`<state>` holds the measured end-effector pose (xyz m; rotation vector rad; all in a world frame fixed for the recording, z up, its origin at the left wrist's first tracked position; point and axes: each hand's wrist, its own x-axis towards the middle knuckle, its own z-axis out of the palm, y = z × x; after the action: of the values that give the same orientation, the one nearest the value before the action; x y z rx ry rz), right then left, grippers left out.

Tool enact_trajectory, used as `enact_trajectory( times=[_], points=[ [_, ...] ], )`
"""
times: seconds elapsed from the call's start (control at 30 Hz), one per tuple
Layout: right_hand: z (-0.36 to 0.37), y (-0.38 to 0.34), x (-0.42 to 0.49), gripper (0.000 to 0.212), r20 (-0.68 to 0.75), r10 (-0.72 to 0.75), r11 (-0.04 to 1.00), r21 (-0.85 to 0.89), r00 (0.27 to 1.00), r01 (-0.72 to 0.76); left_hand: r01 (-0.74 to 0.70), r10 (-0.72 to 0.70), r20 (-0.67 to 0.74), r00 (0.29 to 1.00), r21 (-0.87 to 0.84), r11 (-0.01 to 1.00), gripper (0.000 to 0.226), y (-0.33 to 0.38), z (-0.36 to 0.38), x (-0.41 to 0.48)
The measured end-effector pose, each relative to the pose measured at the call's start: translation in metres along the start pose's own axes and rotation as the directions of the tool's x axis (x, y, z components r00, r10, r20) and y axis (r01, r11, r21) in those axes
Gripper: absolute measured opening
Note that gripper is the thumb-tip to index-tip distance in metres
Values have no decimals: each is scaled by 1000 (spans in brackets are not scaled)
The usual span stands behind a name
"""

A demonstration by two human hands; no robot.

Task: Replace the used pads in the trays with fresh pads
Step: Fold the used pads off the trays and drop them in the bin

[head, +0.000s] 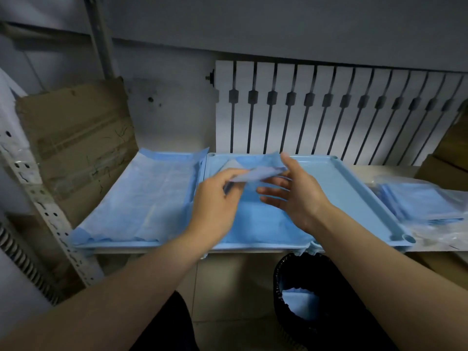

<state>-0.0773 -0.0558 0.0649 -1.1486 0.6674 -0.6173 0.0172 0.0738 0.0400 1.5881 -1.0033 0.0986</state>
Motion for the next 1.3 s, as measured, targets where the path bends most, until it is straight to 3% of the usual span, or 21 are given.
enact_trajectory(
  times=[0.07,0.13,0.23,0.3,0.4,0.47,0.57,0.67,0.73,0.87,1.03,1.2,1.3],
  points=[
    [-12,-4,-2,46,-78,-37,999,17,996,38,14,-16,-33,999,-52,999,15,19,-14,14],
    [-26,-3,-4,44,-162,-98,991,-101,982,82,42,-49,-65,997,-101,994,15,36,-29,23],
    [-44,6,-9,83,-151,-183,889,-447,971,98,85,-98,-86,992,-139,987,16,52,-43,29],
    [-48,8,-17,106,-148,-211,818,-568,966,92,113,-128,-78,989,-172,979,17,61,-48,31],
    [-45,1,-26,116,-200,-255,727,-685,946,51,141,-165,-85,983,-230,963,17,73,-55,30],
    [-44,-5,-35,95,-176,-153,697,-717,972,-21,141,-170,-99,980,-251,958,17,80,-60,30],
    [-43,-12,-53,38,-94,75,748,-653,993,-118,160,-194,-117,974,-248,956,20,89,-71,33],
    [-44,-32,-59,12,-167,-87,851,-524,982,-14,182,-215,-160,963,-198,963,23,90,-84,44],
    [-44,-58,-57,9,-259,-279,891,-429,925,148,189,-226,-212,951,-181,965,27,91,-94,54],
    [-40,-117,-56,18,-267,-520,807,-464,811,365,253,-275,-260,926,-116,960,41,95,-112,78],
    [-20,-171,-55,16,-208,-635,727,-489,744,483,340,-355,-246,902,-101,935,27,114,-120,115],
    [-4,-218,-35,18,-222,-770,611,-528,599,590,269,-279,-318,906,-77,960,28,131,-123,163],
    [3,-239,-12,15,-199,-802,567,-550,563,613,238,-248,-347,904,-73,969,29,128,-126,193]
  ],
)
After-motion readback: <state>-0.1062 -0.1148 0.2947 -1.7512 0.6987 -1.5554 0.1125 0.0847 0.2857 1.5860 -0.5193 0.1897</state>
